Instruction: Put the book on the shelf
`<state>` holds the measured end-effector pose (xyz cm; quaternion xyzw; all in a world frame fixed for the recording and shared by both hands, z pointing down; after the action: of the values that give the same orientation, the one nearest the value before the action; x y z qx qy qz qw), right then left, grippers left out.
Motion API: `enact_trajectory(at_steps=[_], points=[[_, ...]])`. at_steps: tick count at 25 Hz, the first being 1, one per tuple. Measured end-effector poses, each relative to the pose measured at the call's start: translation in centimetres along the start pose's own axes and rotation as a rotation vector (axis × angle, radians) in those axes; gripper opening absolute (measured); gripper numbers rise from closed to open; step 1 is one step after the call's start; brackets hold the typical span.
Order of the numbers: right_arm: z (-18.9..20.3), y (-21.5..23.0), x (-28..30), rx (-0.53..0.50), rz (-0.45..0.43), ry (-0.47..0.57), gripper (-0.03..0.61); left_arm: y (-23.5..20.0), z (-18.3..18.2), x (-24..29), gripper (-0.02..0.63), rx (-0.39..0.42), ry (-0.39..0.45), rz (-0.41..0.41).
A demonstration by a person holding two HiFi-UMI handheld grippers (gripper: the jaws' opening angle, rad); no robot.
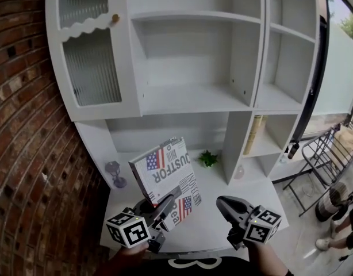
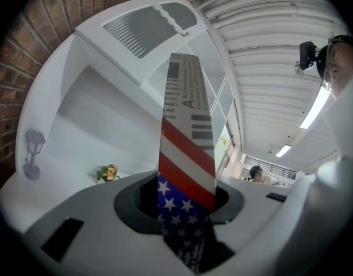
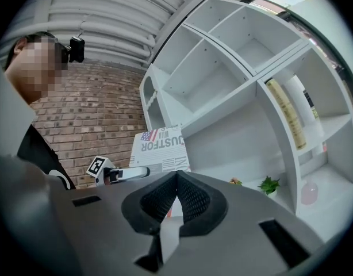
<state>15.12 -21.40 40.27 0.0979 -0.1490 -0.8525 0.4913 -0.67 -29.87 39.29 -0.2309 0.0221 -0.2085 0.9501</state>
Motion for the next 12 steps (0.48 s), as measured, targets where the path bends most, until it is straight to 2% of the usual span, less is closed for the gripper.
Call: enact_trajectory(at_steps=[8, 12], points=[[-2.5, 1.9, 0.9, -0.026, -0.106, -0.002, 0.011, 1.2, -1.4, 1.3, 0.153, 0.022, 0.052, -0.069], [-3.6, 2.1, 1.6, -0.038, -0.152, 0.007, 0.011, 1.8, -3.0, 1.6, 0.153, 0.07, 0.075, -0.095]])
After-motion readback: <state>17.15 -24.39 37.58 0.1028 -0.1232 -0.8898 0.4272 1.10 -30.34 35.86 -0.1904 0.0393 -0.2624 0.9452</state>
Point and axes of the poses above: the fingertips, and each gripper's own axes: x forward along the fingers, y to its right, z out of its underside, the point moved 2 cm from there along -x, backward along the fingers, and after that the axes turned 2 degrees about -y, right-handed, at the moved point
